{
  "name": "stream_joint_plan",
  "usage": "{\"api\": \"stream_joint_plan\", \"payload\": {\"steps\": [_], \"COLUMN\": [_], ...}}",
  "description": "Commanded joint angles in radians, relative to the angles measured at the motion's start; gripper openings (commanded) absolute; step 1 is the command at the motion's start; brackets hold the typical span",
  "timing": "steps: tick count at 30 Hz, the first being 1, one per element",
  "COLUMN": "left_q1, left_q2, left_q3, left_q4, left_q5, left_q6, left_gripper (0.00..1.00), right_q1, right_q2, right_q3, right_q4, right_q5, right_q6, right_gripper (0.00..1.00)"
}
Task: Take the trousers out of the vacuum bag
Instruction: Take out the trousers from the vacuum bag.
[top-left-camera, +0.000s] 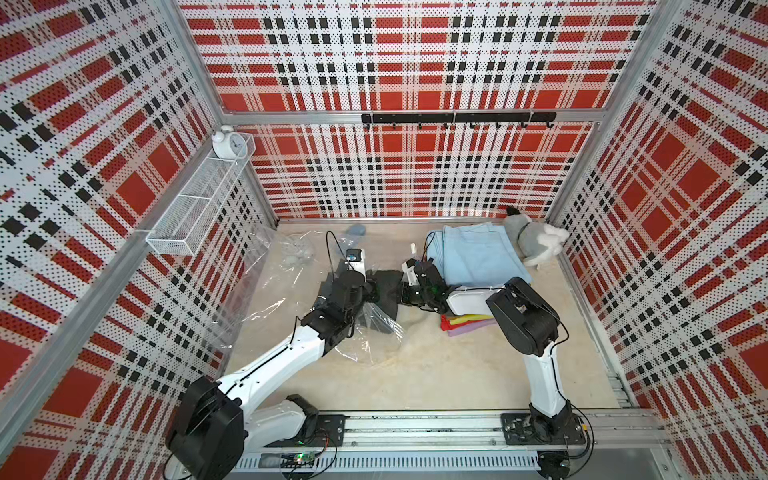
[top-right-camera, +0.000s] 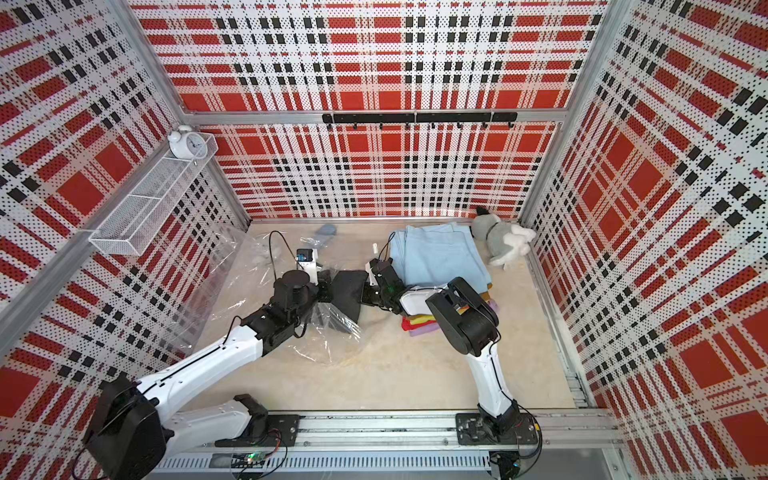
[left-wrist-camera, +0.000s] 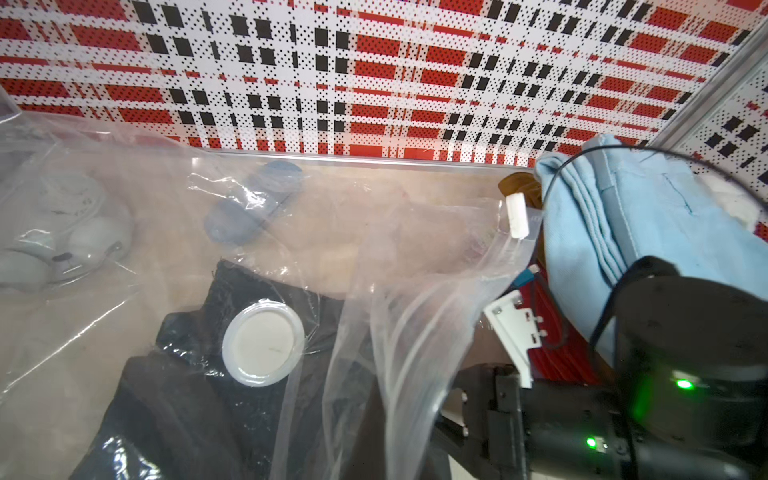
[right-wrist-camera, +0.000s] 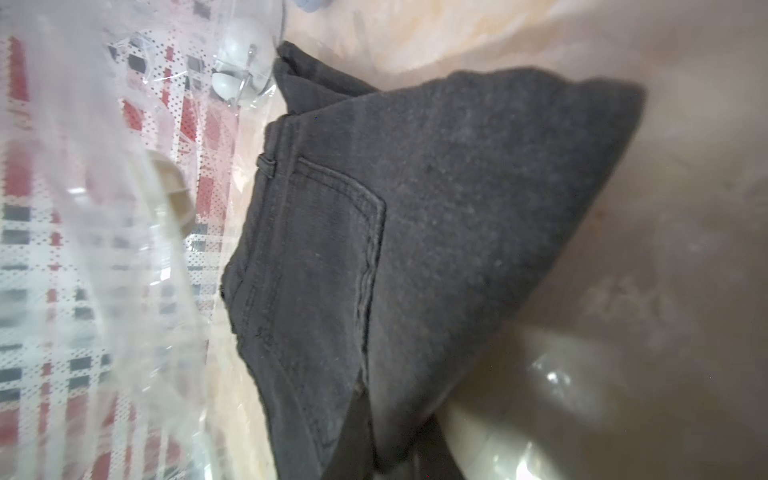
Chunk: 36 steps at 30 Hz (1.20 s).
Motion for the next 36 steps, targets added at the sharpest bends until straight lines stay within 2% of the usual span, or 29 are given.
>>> {"api": "stream_joint_plan", "payload": {"steps": [1,10,17,33,34,36], "left_q1": [0.046,0.128,0.184,0.300,0.336,0.346], "left_q2": [-0.023,-0.012,0.010,0.073,0.076,0.082], "left_q3": [-0.033,-0.053,-0.023,0.054,0.058,0.067], "left_q4": [0.053,0.095,0.073,0.046,0.048,0.051], "left_q5": [0.018,0.045,0.045,0.062,0.062,0.057], "left_q6": [-0.045,-0.089,-0.094,-0.132,-0.133,-0.135], "left_gripper": [0.00,0.00,0.00,0.00,0.00,0.00], "right_q1": [-0.003,-0.002,-0.006,-0.064,-0.069,-0.080], "right_q2": [-0.135,-0.285,-0.367,-0.550,-0.560,-0.579], "right_q3": [0.085,0.170,0.267,0.301,0.304,0.308], "right_q4": [-0.169,-0.378,-0.545,-0.611,-0.610,-0.611], "right_q5": [0.035,0.070,0.084,0.057,0.057,0.058], "right_q6": [-0.145,-0.340,-0.432,-0.442,-0.442,-0.441], "right_gripper": [0.00,0.00,0.00,0.00,0.00,0.00]}}
